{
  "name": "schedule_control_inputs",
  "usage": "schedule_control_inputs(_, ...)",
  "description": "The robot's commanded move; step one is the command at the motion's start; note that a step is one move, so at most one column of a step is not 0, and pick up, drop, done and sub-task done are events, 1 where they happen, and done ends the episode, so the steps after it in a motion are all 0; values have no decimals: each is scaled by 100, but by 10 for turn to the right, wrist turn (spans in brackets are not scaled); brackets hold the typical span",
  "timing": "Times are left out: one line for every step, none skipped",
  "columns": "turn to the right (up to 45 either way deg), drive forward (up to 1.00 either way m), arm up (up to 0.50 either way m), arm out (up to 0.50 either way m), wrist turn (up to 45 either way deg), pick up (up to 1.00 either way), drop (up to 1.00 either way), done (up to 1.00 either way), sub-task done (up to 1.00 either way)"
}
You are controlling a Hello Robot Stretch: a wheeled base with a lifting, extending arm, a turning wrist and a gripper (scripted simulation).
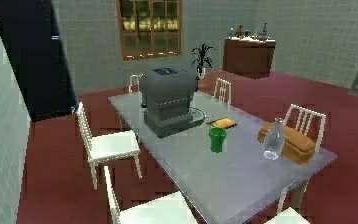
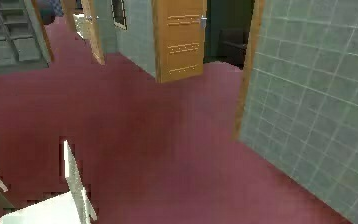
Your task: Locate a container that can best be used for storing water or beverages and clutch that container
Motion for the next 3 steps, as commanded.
schedule_control_inputs(300,0,0,0,0,0,0,0,0)
schedule_control_inputs(0,40,0,0,0,0,0,0,0)
schedule_control_inputs(-450,0,0,0,0,0,0,0,0)
